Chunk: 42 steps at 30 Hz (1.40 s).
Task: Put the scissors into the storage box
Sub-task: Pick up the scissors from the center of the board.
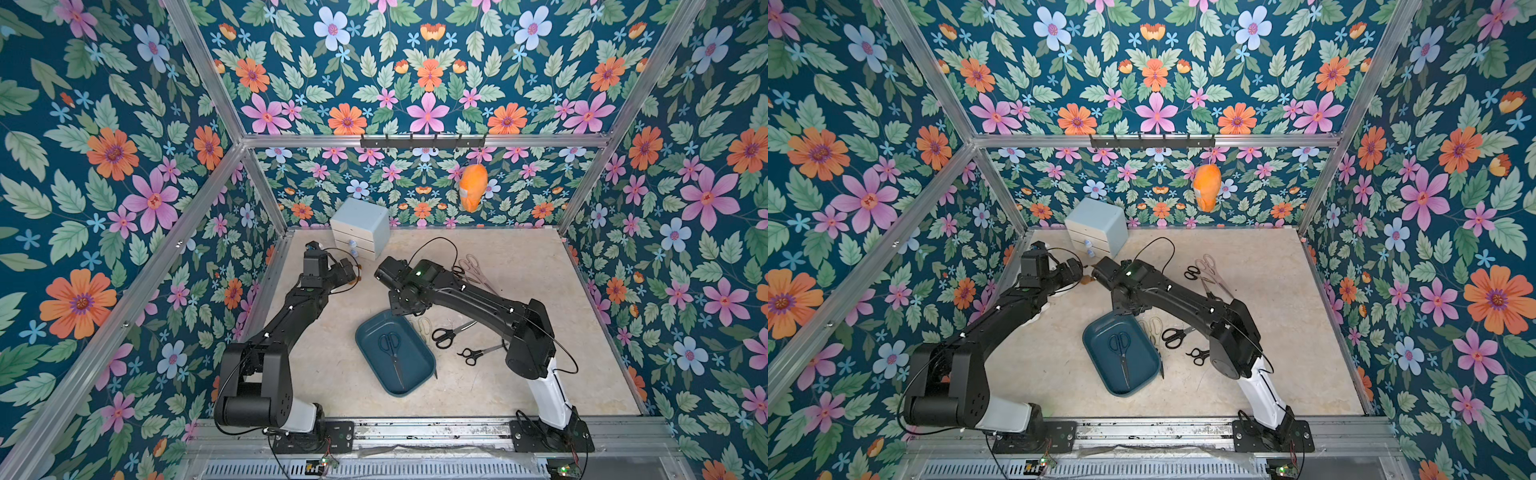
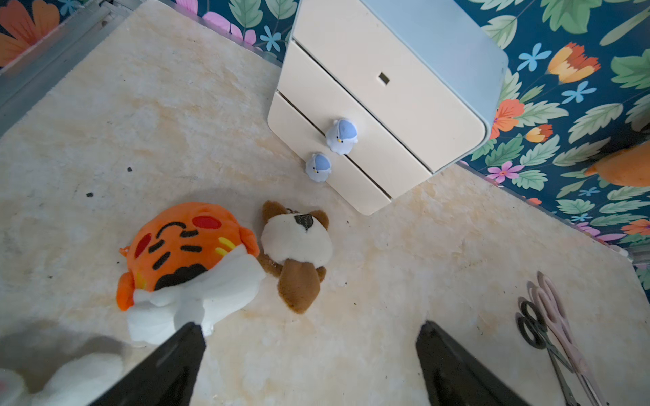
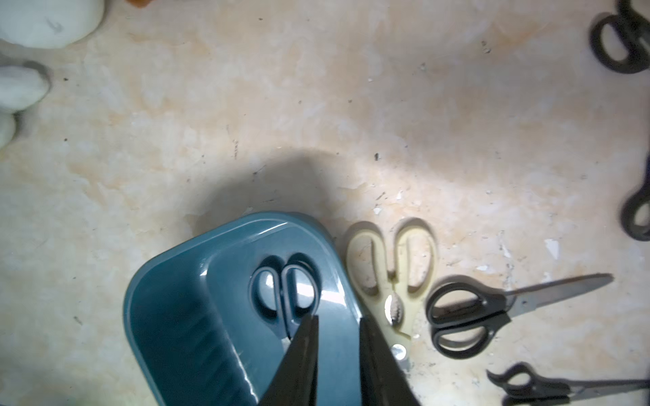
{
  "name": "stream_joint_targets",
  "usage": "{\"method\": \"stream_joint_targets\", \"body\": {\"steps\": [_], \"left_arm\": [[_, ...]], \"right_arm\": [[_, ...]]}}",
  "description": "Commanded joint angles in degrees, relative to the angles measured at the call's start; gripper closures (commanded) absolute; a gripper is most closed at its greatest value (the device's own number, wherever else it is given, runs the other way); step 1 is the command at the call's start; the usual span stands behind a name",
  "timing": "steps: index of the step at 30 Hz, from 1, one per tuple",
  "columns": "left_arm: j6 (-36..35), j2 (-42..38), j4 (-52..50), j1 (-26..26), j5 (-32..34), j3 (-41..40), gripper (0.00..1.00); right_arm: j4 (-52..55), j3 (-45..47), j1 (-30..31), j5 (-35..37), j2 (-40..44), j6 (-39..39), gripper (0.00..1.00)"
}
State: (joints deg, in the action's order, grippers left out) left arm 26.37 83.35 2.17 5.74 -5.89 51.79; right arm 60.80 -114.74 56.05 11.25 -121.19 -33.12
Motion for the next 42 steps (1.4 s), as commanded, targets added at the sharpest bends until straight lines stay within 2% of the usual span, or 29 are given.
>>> {"method": "stream_joint_targets", "body": {"steps": [1, 11, 17, 30, 42], "left_arm": [[-0.88, 0.23, 1.54, -0.02, -2.07, -0.1, 0.01], [1.42, 2.74, 4.49, 0.06, -6.39, -1.43, 0.01], [2.32, 4.59, 5.1, 0.12, -7.97, -0.64, 0.01], [1.45, 4.66, 5.9, 0.07, -7.64, -1.0, 0.01], [1.29, 5.59, 6.35, 0.06, -6.96, -1.16, 0.01]], "right_arm": [[1.64, 3.19, -1.0, 0.88, 2.05, 2.56, 0.76], [-6.93, 19.03, -3.17, -0.81, 7.28, 1.12, 0.75], [-12.02, 22.81, -5.77, -4.13, 5.62, -0.34, 0.74], [-13.87, 23.15, -9.4, -7.64, 1.1, -0.67, 0.75], [-12.67, 21.49, -9.6, -8.39, -1.58, -0.63, 0.76]]}}
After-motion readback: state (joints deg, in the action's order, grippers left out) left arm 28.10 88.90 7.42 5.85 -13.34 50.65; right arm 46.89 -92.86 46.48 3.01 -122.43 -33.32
